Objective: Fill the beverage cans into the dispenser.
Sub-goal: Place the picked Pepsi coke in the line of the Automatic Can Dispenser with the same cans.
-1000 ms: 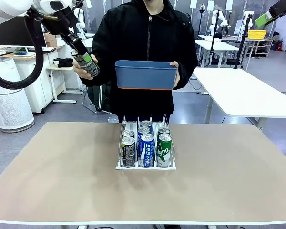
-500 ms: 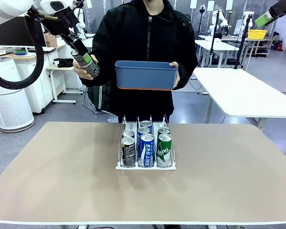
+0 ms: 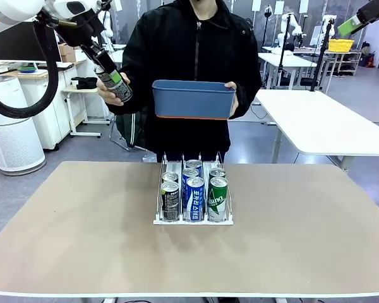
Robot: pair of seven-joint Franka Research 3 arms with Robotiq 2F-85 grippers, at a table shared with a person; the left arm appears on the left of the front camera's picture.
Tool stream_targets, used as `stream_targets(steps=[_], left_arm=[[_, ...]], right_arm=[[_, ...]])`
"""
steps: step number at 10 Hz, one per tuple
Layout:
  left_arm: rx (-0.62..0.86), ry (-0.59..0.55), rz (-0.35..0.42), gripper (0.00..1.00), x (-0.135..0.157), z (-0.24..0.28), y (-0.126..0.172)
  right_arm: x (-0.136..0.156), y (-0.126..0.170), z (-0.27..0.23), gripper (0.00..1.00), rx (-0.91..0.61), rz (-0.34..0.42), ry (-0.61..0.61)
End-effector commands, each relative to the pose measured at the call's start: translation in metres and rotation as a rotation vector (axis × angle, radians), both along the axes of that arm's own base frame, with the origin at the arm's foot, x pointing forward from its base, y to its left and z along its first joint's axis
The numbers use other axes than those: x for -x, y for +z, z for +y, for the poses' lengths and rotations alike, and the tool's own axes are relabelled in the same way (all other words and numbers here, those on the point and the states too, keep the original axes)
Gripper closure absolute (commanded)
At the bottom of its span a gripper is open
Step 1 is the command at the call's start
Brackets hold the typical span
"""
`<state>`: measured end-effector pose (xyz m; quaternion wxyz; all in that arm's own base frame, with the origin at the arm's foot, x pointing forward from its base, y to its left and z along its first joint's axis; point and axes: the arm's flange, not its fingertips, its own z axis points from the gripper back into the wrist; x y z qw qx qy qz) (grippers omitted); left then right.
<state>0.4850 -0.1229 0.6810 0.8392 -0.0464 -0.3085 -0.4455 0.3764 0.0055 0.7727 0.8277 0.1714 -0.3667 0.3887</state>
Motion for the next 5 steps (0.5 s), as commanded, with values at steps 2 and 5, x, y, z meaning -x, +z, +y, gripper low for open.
stream_targets(steps=[2, 5], left_arm=[[0.001, 0.003, -0.004, 0.62, -0.0005, 0.0011, 0.0004], [0.001, 0.003, -0.004, 0.62, -0.0005, 0.0011, 0.0004]], right_arm=[[0.0001, -0.0015, 0.0005, 0.00, -0.001, 0.003, 0.002], [0.0001, -0.0015, 0.0005, 0.00, -0.001, 0.003, 0.002]])
